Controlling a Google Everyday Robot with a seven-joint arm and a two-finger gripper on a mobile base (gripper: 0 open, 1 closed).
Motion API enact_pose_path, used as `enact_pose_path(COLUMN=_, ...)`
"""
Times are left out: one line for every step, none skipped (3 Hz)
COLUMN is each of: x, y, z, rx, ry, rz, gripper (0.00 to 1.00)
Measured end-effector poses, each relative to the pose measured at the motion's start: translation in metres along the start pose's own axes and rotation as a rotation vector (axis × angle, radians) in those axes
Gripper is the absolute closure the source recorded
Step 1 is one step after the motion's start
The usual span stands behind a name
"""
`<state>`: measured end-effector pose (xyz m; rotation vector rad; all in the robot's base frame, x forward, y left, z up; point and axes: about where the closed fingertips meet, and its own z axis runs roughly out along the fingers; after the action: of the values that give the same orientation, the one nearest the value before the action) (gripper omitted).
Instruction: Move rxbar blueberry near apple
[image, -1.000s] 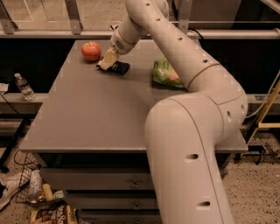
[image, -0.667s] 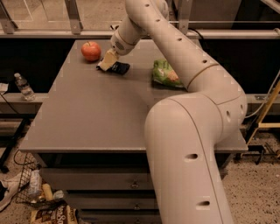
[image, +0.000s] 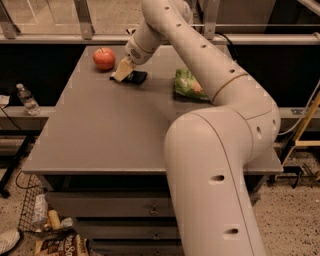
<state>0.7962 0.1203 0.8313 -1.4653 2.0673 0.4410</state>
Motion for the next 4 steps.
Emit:
enact_pose_path(x=0.000, y=0.001, z=0.004, rx=-0.005, ry=0.003, rz=0.000, gripper=0.05)
enact_pose_path(x=0.000, y=0.001, z=0.004, rx=-0.005, ry=0.003, rz=0.000, gripper=0.00)
enact_pose_path(x=0.000, y=0.001, z=0.004, rx=-0.005, ry=0.003, rz=0.000, gripper=0.00)
enact_pose_path(x=0.014, y=-0.005, z=-0.023, rx=0.000, ry=-0.041, rz=0.007, gripper=0.00)
